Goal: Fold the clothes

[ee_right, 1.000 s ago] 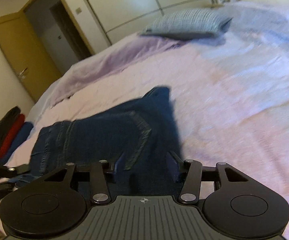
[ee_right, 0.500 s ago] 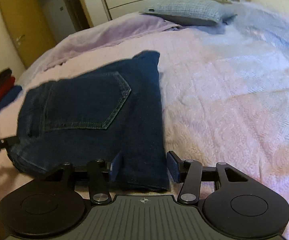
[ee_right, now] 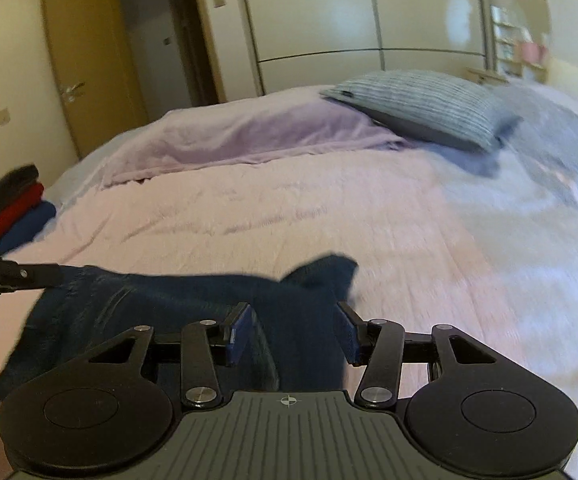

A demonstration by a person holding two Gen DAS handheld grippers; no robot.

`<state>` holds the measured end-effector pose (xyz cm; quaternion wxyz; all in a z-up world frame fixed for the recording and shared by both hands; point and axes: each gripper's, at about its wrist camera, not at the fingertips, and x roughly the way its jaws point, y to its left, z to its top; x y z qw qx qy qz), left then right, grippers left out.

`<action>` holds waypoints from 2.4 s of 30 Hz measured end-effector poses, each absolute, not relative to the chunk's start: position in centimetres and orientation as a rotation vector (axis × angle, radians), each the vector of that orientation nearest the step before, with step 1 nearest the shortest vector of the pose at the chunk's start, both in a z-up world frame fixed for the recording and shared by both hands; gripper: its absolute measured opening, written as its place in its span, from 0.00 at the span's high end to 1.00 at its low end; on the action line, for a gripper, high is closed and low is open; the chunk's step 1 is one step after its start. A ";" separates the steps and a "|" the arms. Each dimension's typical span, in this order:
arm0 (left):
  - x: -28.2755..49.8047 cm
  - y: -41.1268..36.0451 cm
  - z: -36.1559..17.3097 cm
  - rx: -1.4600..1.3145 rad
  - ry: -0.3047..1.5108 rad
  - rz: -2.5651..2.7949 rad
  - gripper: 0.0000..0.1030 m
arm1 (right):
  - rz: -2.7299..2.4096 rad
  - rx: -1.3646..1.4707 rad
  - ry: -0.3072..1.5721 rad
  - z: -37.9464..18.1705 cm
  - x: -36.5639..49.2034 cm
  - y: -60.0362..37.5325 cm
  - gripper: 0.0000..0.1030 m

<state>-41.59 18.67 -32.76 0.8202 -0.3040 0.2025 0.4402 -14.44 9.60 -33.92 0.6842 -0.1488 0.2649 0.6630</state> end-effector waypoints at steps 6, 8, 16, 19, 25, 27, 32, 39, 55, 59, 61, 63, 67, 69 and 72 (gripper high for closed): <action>-41.9 19.9 -37.3 -0.635 0.401 0.944 0.93 | 1.456 -0.294 0.754 -37.7 -10.6 13.5 0.52; -42.3 19.8 -37.7 -0.641 0.379 0.939 0.93 | 1.469 -0.192 0.902 -39.1 -8.5 13.8 0.52; -43.1 21.1 -37.4 -0.727 0.334 0.907 0.93 | 1.482 -0.066 1.145 -38.7 -3.5 18.0 0.52; -43.3 21.1 -37.7 -0.739 0.317 0.909 0.93 | 1.542 -0.168 1.048 -38.6 -4.7 18.8 0.82; -43.0 20.8 -38.4 -0.699 0.321 0.932 0.97 | 1.415 0.210 1.220 -41.6 -2.1 16.8 0.87; -42.9 20.7 -38.8 -0.683 0.330 0.942 0.97 | 1.287 0.424 1.400 -44.9 -0.4 16.3 0.88; -43.4 21.1 -39.0 -0.726 0.312 0.934 0.97 | 1.290 0.496 1.507 -45.0 0.9 16.4 0.84; -43.6 21.2 -39.0 -0.742 0.300 0.931 0.97 | 1.456 0.166 1.274 -41.1 0.4 16.1 0.74; -43.5 21.3 -39.3 -0.724 0.307 0.935 0.97 | 1.340 0.346 1.308 -43.3 1.1 13.4 1.00; -43.5 21.2 -39.3 -0.724 0.301 0.936 0.97 | 1.414 0.362 1.338 -42.2 0.4 12.3 0.64; -43.5 21.2 -39.3 -0.724 0.302 0.936 0.97 | 1.447 0.354 1.323 -41.7 -0.1 12.5 0.44; -43.5 21.3 -39.3 -0.728 0.301 0.934 0.97 | 1.469 0.327 1.291 -41.0 -0.5 13.6 0.44; -43.6 21.3 -39.3 -0.728 0.300 0.935 0.97 | 1.451 0.133 1.266 -40.1 -1.7 17.4 0.83; -43.7 21.3 -39.4 -0.728 0.298 0.936 0.97 | 1.471 0.010 1.198 -39.9 -2.2 18.5 0.84; -43.7 21.3 -39.5 -0.729 0.296 0.936 0.97 | 1.496 -0.049 1.191 -40.3 -2.2 19.2 0.84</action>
